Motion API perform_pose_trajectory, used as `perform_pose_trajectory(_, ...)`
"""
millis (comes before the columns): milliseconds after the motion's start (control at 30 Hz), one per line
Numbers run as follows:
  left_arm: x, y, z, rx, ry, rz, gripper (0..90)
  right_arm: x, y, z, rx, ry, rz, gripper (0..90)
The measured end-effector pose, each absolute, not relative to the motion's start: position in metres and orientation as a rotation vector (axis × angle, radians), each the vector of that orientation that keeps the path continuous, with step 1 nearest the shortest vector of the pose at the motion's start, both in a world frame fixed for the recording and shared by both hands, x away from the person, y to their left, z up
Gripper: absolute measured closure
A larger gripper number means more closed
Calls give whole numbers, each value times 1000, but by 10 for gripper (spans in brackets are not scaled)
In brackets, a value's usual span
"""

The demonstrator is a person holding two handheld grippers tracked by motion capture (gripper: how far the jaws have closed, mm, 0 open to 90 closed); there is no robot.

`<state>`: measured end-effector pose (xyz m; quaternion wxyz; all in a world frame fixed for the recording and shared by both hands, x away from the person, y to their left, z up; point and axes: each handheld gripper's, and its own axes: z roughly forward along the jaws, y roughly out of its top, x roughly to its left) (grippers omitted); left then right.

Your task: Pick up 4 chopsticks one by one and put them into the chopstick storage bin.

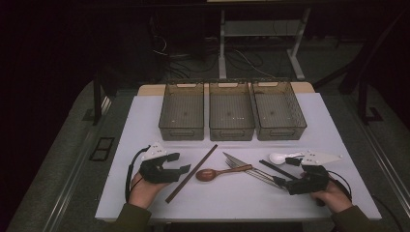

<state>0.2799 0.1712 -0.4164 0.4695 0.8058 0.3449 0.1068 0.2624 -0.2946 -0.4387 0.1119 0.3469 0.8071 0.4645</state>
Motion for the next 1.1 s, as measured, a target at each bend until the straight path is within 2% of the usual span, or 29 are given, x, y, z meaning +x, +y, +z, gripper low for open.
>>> perform_pose_trajectory(100, 271, 176, -419, 1972, 849, 261, 357, 262, -295, -439, 1021, 2368, 1365, 108)
perform_pose_trajectory(500, 260, 185, -429, 1962, 873, 210, 597, 262, -294, -439, 1017, 2369, 1362, 108)
perform_pose_trajectory(800, 261, 180, -436, 2010, 874, 185, 702, 262, -294, -439, 1014, 2369, 1361, 108)
perform_pose_trajectory(1100, 263, 173, -442, 2066, 880, 169, 746, 262, -294, -439, 1014, 2370, 1359, 108)
